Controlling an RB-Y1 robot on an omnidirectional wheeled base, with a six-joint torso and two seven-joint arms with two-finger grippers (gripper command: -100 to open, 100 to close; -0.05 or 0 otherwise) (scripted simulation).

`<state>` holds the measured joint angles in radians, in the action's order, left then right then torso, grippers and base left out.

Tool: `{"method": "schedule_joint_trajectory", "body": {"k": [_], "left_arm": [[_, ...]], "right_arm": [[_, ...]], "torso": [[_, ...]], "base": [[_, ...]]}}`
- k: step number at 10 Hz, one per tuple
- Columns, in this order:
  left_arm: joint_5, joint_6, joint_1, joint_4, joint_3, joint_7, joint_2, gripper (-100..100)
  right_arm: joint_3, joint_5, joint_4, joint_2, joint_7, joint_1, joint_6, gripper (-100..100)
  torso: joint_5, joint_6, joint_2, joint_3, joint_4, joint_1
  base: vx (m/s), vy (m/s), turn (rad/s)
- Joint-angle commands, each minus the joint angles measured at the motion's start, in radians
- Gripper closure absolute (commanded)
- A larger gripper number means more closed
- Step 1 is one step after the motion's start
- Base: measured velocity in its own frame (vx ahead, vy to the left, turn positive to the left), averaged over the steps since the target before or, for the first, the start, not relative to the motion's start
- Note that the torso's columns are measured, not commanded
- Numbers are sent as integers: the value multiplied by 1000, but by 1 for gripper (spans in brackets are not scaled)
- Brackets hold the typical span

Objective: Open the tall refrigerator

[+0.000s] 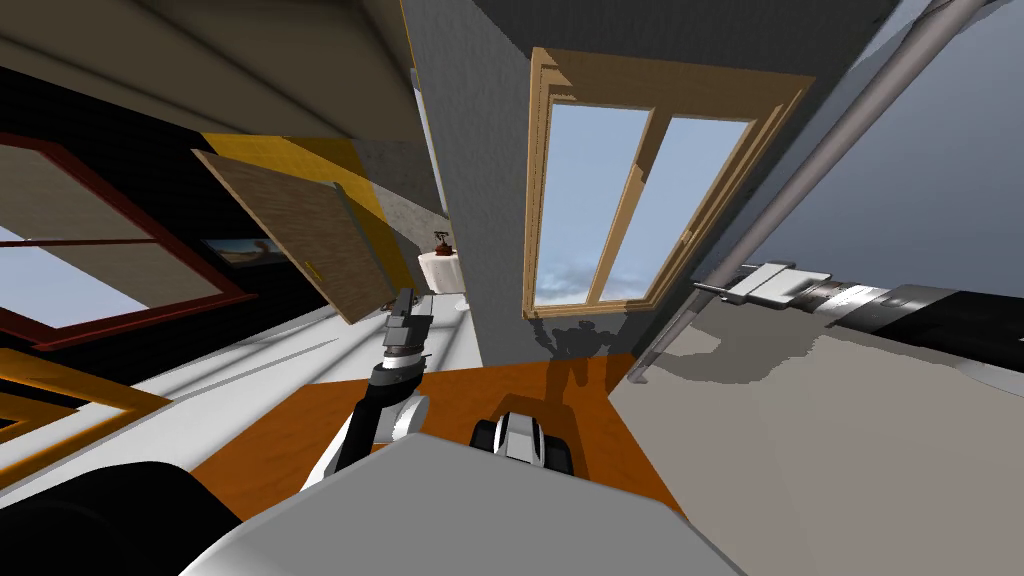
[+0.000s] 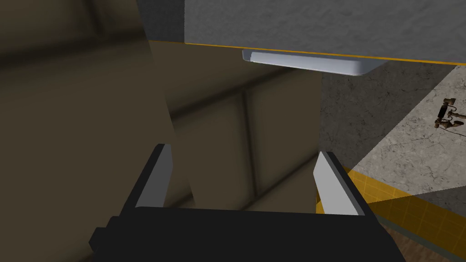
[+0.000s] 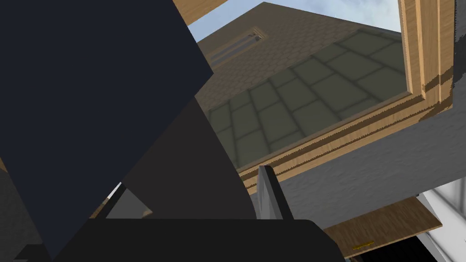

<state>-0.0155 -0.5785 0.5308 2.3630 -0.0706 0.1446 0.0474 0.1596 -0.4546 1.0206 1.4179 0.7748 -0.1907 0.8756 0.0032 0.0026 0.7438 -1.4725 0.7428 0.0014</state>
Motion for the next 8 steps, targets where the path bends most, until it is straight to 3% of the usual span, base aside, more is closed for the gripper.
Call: {"method": "schedule_joint_trajectory", "body": {"k": [1,3,4,5,8], "left_arm": [[0,0,0,0,0,0,0,0],[0,0,0,0,0,0,0,0],[0,0,0,0,0,0,0,0],[0,0,0,0,0,0,0,0],[0,0,0,0,0,0,0,0]], "right_arm": [[-20,7,7,-6,0,-46,69,100],[-23,15,35,-10,-3,-54,112,100],[-24,11,27,-14,0,-47,91,100],[-34,24,60,-22,-2,-49,142,100],[-35,38,93,-26,-4,-53,183,100]], "torso": [[1,1,-3,-2,1,-4],[1,-2,2,1,-1,5],[1,-2,3,2,0,6],[1,0,-4,-2,1,0],[0,1,0,0,0,0]], "base": [[-143,65,14],[-228,113,26],[-116,65,23],[-199,42,29],[-193,33,32]]}}
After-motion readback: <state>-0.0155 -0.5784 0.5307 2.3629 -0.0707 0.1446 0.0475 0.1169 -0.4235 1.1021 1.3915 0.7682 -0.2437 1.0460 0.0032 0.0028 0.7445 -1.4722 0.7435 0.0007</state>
